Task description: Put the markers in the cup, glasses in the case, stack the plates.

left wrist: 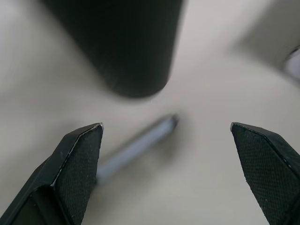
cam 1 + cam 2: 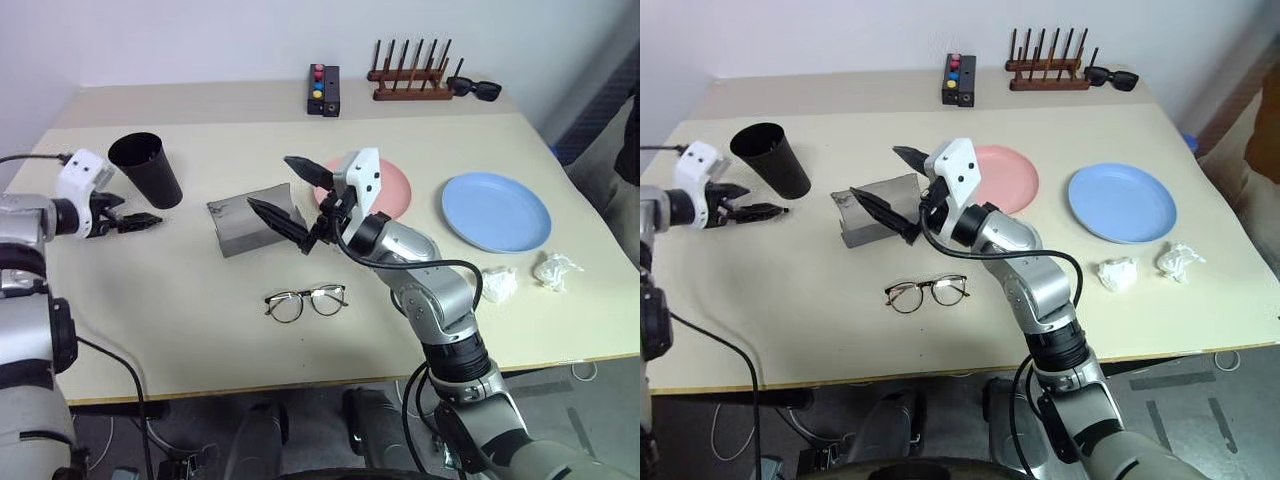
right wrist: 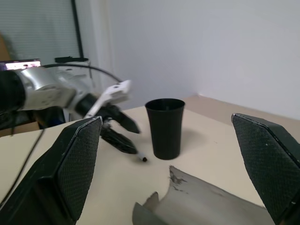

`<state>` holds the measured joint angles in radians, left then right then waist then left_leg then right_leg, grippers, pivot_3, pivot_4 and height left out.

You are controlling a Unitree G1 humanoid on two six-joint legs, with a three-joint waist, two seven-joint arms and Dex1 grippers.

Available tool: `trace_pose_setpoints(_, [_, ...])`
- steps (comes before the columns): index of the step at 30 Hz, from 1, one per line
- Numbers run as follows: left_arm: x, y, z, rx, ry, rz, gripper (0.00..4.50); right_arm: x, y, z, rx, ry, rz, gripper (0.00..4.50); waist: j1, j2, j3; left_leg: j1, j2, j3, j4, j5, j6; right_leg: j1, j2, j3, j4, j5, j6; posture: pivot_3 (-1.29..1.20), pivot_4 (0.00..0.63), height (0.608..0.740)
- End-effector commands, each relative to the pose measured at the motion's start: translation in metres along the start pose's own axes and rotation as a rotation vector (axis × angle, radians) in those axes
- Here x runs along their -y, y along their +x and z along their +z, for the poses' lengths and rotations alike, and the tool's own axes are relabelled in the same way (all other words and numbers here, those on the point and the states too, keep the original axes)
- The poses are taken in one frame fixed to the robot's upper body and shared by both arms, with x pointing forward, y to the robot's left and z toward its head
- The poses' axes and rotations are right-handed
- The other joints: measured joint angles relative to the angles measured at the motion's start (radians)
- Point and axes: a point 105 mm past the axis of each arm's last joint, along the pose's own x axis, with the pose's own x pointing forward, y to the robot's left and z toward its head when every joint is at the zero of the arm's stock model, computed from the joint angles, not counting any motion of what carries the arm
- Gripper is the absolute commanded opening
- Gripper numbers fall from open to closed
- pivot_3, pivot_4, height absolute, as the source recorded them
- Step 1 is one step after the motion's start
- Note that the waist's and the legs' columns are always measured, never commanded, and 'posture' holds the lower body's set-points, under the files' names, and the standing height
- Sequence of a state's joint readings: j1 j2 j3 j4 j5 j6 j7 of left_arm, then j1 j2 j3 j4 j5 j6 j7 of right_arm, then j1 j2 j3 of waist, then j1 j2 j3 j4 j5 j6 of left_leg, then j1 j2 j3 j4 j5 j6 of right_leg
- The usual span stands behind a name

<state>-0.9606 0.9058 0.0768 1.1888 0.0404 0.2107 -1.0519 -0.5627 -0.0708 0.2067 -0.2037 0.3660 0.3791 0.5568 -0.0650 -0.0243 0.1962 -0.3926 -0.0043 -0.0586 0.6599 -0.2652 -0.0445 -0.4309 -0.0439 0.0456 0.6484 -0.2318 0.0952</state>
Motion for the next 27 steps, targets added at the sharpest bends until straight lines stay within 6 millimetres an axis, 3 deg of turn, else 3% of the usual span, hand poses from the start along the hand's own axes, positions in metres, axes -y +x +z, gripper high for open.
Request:
trace_pose_setpoints(1, [-0.013, -0.011, 0.01, 0.106, -0.116, 0.1, 4.45, -0.007, 0.002, 0.017, 0.062, -0.032, 0.028, 4.5, 0.0, 0.0, 0.0, 0.0, 0.0, 0.0, 0.0, 0.0, 0.0, 0.0, 0.0, 0.0, 0.0, 0.0, 0.0, 0.0, 0.15, 0.735])
trace_pose_setpoints(7, [-0.026, -0.016, -0.012, 0.173, -0.383, 0.397, 4.45, -0.008, 0.004, 0.015, 0.062, -0.026, 0.047, 4.5, 0.012, 0.0, 0.0, 0.0, 0.001, -0.002, 0.001, 0.0, 0.0, 0.0, -0.002, 0.0, 0.001, 0.0, 0.0, 0.0, 0.15, 0.735])
trace_pose_setpoints(12, [-0.011, -0.014, -0.014, 0.255, -0.534, 0.54, 4.45, -0.009, 0.004, 0.013, 0.057, -0.016, 0.056, 4.5, 0.026, -0.001, -0.001, 0.0, 0.001, -0.003, 0.002, 0.0, 0.0, 0.0, -0.004, 0.0, 0.001, 0.001, 0.0, 0.0, 0.15, 0.735])
trace_pose_setpoints(16, [0.008, 0.002, 0.003, 0.32, -0.585, 0.617, 4.45, -0.014, 0.005, 0.01, 0.047, -0.006, 0.076, 4.5, 0.032, -0.002, -0.001, 0.0, 0.0, -0.003, 0.002, 0.0, -0.001, 0.001, -0.004, 0.0, 0.0, 0.001, 0.0, 0.0, 0.15, 0.735])
trace_pose_setpoints(23, [0.005, 0.008, 0.013, 0.404, -0.815, 0.761, 4.45, -0.013, 0.003, 0.007, 0.038, -0.004, 0.074, 4.5, 0.023, -0.002, -0.001, 0.001, -0.001, -0.002, 0.001, 0.0, -0.001, 0.001, -0.003, 0.0, 0.0, 0.001, 0.0, 0.0, 0.15, 0.735])
trace_pose_setpoints(27, [0.004, 0.014, 0.018, 0.421, -0.857, 0.812, 4.45, -0.013, 0.002, 0.005, 0.033, -0.002, 0.069, 4.5, 0.024, -0.002, -0.001, 0.001, -0.001, -0.002, 0.001, 0.0, -0.002, 0.001, -0.003, 0.0, 0.0, 0.001, 0.0, 0.0, 0.15, 0.735])
